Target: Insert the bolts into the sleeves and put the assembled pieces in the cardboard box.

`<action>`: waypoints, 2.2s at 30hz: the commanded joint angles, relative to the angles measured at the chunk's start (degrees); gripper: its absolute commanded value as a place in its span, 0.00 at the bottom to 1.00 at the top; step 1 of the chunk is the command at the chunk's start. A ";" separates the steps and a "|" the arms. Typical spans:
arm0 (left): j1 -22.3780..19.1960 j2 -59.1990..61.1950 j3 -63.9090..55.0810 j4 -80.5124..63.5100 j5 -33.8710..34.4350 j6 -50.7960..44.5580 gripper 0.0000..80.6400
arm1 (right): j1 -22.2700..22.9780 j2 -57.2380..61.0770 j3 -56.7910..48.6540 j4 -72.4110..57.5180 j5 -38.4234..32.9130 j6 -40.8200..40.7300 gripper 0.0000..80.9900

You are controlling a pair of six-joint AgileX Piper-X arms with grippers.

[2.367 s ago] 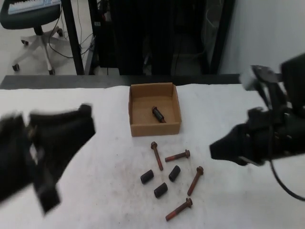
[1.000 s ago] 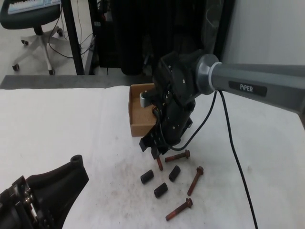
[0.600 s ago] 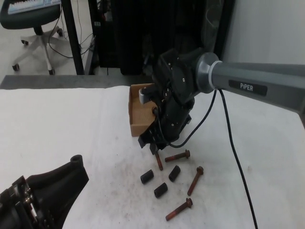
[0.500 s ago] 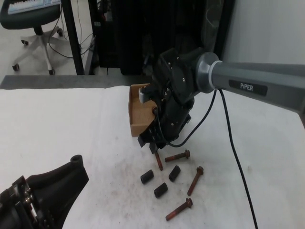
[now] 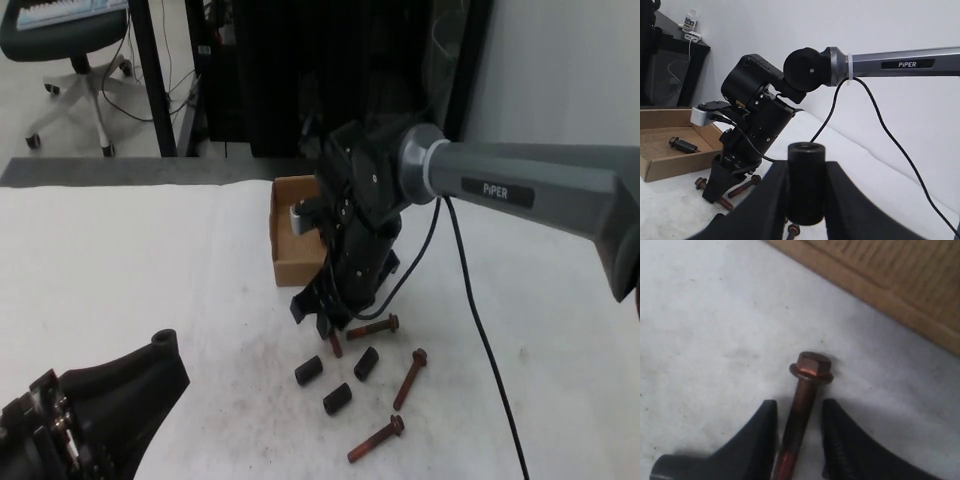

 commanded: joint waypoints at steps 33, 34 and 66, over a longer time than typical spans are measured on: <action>0.11 -0.59 -0.14 -0.46 0.41 0.45 0.00 | 0.11 0.29 -0.93 0.22 1.25 -7.65 0.01; 0.11 -0.59 -0.14 -0.46 0.41 0.45 0.00 | 0.25 0.01 -0.93 0.34 1.12 -7.65 0.01; -0.12 3.03 -0.33 -9.64 9.05 -6.05 0.00 | -5.19 -37.35 15.58 -54.58 -40.58 17.36 0.01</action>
